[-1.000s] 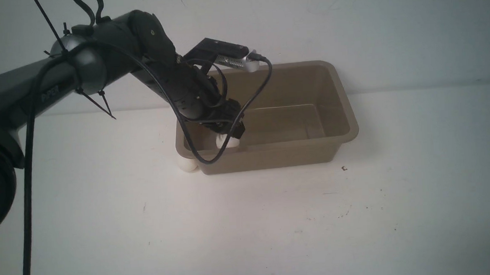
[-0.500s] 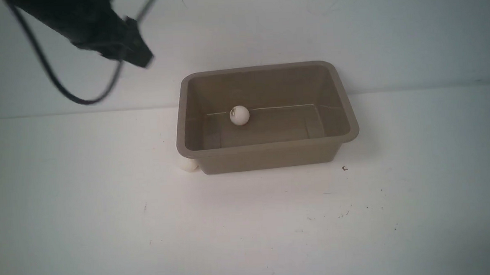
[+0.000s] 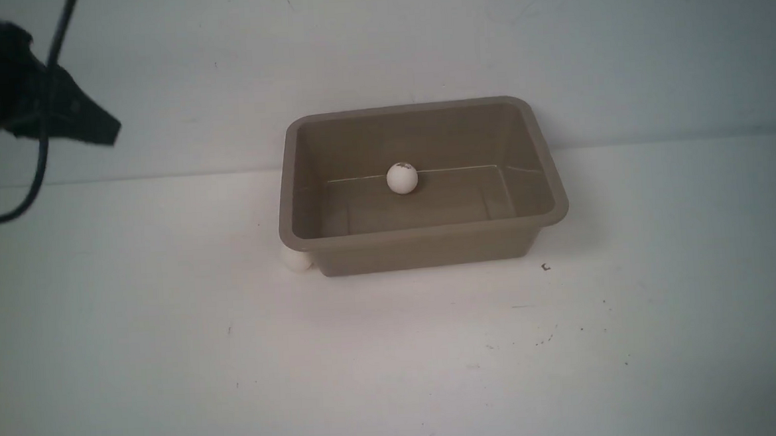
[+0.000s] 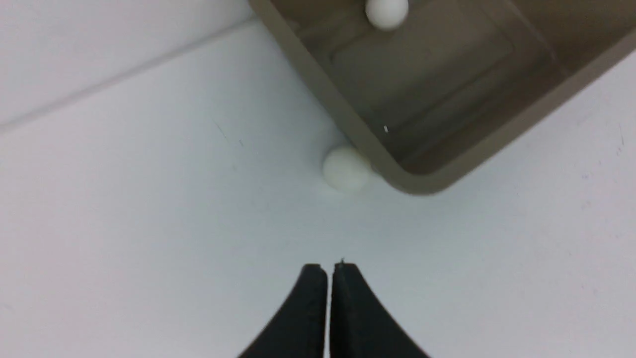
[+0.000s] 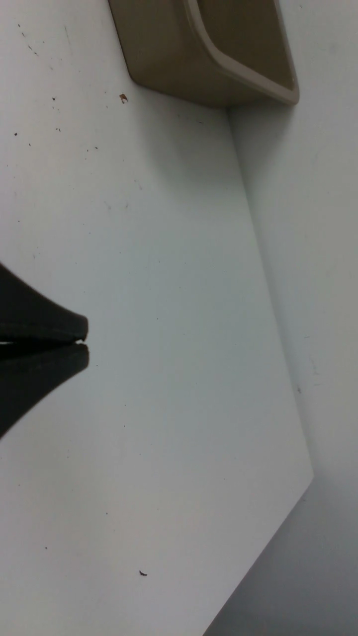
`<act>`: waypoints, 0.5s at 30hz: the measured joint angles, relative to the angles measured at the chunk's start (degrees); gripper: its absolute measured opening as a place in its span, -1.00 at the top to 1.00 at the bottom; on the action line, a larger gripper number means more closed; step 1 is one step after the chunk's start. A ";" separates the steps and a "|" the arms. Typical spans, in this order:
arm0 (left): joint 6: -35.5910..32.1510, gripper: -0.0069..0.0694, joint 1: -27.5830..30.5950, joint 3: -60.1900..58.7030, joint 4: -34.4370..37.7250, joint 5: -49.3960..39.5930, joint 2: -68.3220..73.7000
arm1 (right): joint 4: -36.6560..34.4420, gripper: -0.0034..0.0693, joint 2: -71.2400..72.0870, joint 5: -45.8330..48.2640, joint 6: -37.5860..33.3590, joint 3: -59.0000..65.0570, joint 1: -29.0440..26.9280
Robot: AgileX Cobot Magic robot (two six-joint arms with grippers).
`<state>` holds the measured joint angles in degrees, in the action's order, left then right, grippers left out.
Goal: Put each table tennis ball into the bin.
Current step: Use the left arm to clamp the table tennis ball closest to it
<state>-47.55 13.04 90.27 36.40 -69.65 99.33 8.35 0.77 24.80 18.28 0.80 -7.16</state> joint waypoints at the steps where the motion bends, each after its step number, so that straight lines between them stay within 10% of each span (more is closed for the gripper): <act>1: 0.00 0.83 0.00 -2.10 0.54 1.11 0.66 | 0.00 0.95 0.00 0.00 0.00 0.00 0.00; 9: -2.67 0.83 0.00 -9.01 7.17 6.43 7.99 | 0.00 0.95 0.00 0.00 0.00 0.00 0.00; 15: -19.12 0.74 -0.90 -9.01 13.54 7.19 15.62 | 0.00 0.95 0.00 0.00 0.00 0.00 0.00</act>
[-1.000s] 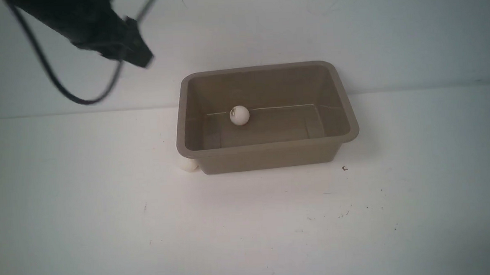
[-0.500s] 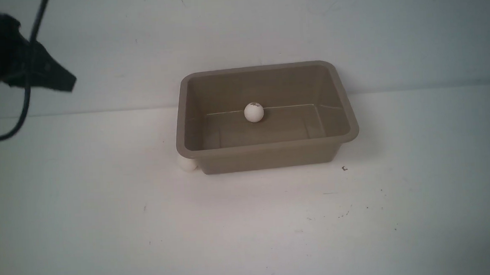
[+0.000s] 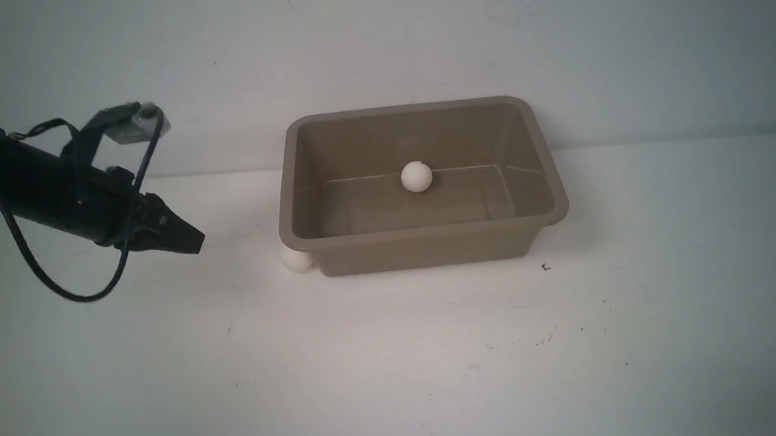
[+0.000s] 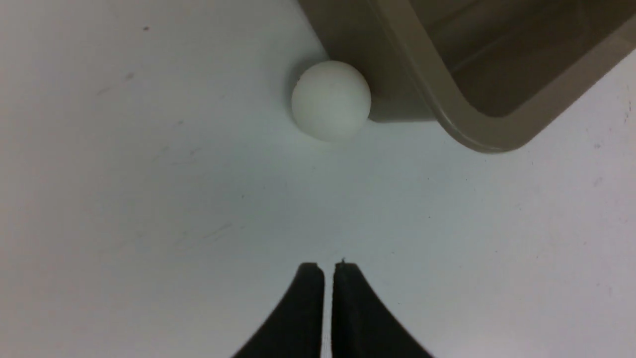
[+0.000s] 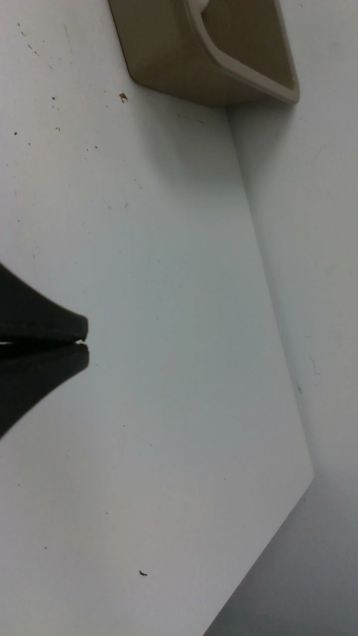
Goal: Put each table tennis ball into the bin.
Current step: Use the left arm to clamp the table tennis ball closest to it
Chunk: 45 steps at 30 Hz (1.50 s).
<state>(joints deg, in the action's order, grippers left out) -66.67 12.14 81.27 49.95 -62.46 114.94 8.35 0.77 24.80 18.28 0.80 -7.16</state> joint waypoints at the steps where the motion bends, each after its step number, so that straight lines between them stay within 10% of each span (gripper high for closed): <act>1: -2.96 0.71 -0.13 0.00 0.58 0.00 0.68 | 0.00 0.95 0.00 0.00 0.00 0.00 0.00; 18: -51.65 0.24 -0.26 0.00 10.34 -0.12 2.92 | 0.00 0.95 0.00 0.00 0.00 0.00 0.00; 31: -56.23 -0.25 -0.28 0.00 15.03 -0.02 11.22 | 0.00 0.95 0.00 0.00 0.00 0.00 0.00; 45: -59.15 -0.28 -7.11 0.05 19.50 8.84 12.51 | 0.00 0.95 0.00 0.00 0.00 0.00 0.00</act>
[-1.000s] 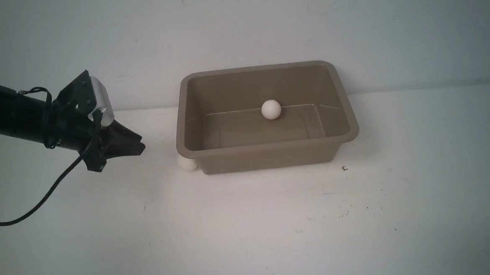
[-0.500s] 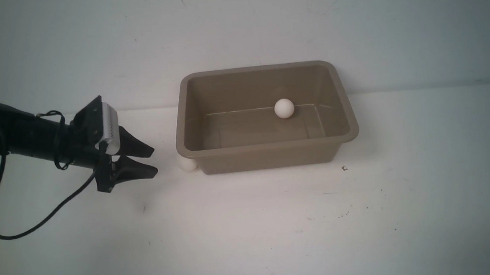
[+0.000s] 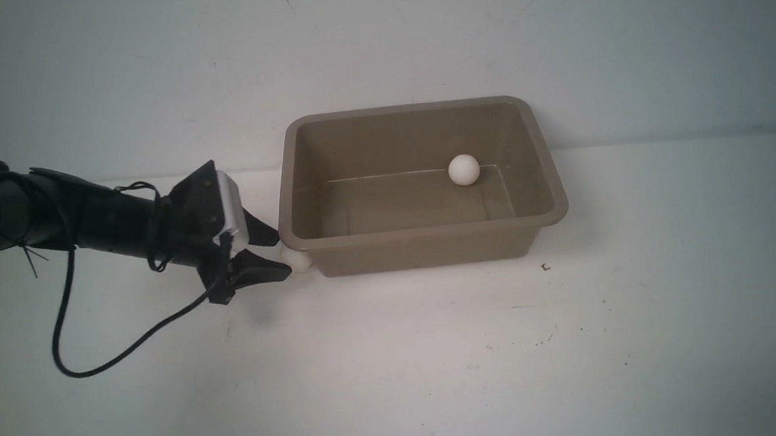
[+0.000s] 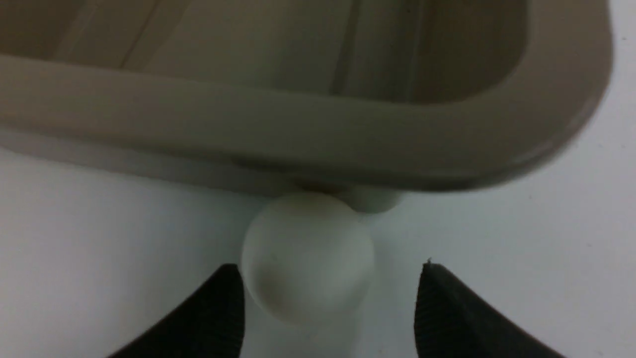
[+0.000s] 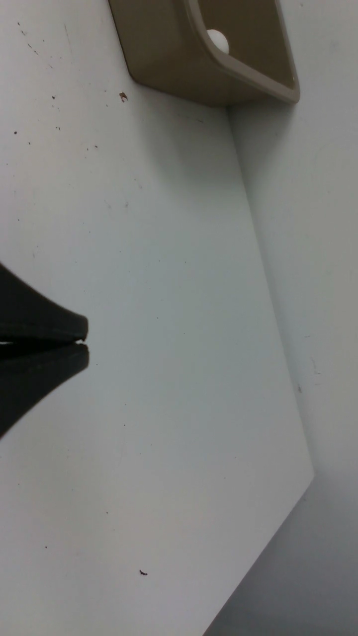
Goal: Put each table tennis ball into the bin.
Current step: Use the left arm to clamp the table tennis ball closest to it
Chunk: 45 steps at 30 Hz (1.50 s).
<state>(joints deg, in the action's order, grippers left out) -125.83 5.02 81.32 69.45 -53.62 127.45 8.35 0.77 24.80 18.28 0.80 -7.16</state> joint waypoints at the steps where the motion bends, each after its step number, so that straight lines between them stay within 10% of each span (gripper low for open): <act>1: 0.00 -0.28 -0.22 0.00 0.58 0.56 0.00 | 0.00 0.95 0.00 0.00 0.00 0.00 0.00; 34: -2.72 -0.10 -1.69 1.26 17.05 8.03 5.20 | 0.00 0.95 0.00 0.00 0.00 0.00 0.00; 45: 13.14 -0.10 5.54 1.27 12.54 9.41 2.64 | 0.00 0.95 0.00 0.00 0.00 0.00 0.00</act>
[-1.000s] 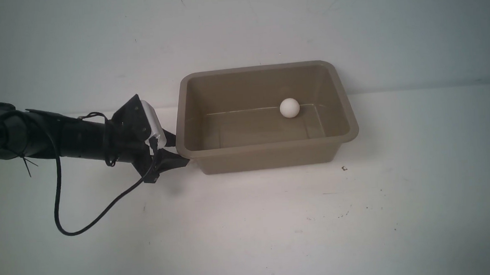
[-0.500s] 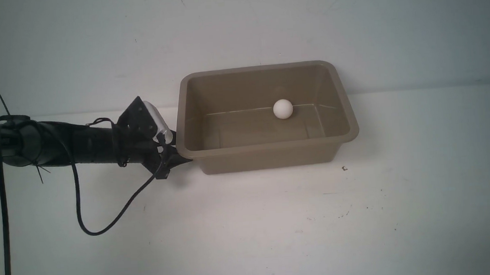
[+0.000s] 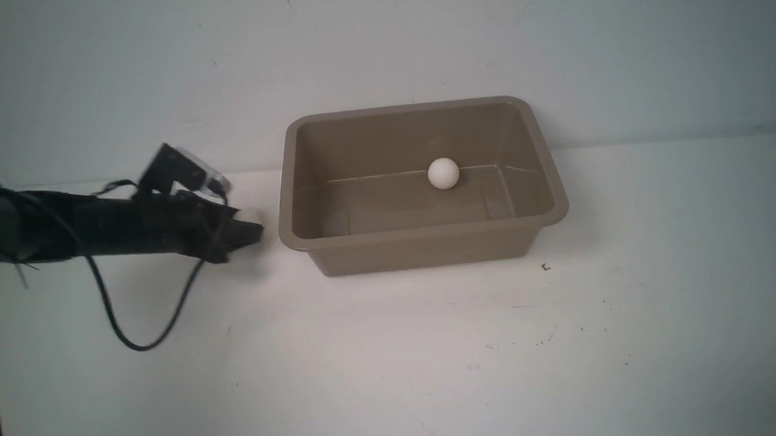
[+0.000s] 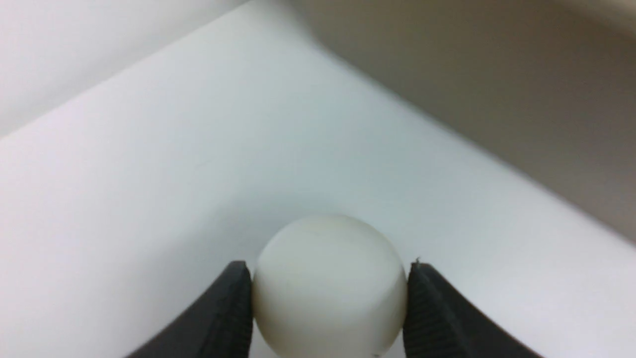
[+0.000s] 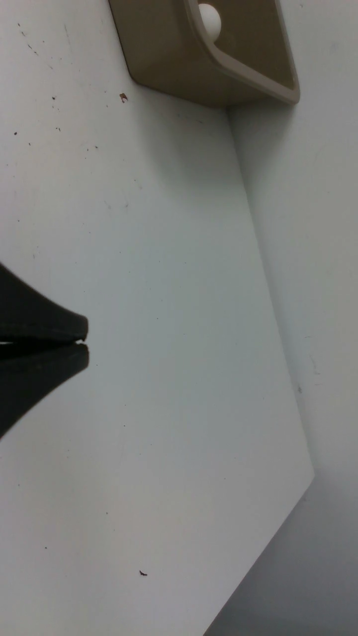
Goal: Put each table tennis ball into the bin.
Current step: Use the left arm to clamp the table tennis ball closest to it, then use the left arm to put the table tennis ball into the box
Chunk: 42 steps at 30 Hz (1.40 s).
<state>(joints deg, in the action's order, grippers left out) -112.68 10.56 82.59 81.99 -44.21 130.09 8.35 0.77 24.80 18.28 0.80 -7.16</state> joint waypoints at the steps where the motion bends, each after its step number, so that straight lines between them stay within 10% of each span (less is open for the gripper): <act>1: 1.50 -0.10 1.12 0.00 -1.25 -0.29 -1.02 | 0.00 0.95 0.00 0.00 0.00 0.00 0.00; 9: 16.06 -0.10 3.82 -0.05 -1.16 -15.46 -17.09 | 0.00 0.95 0.00 0.00 0.00 0.00 0.00; 23: 23.22 -0.10 -18.68 -0.11 -1.40 8.76 -15.52 | 0.00 0.95 0.00 0.00 0.00 0.00 0.00; 42: 35.16 -0.44 -19.69 -0.17 -7.91 5.89 -11.21 | 0.00 0.95 0.00 0.00 0.00 0.00 0.00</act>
<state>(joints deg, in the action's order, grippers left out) -77.53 -9.13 82.42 74.07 -38.31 118.89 8.35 0.77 24.80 18.28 0.80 -7.16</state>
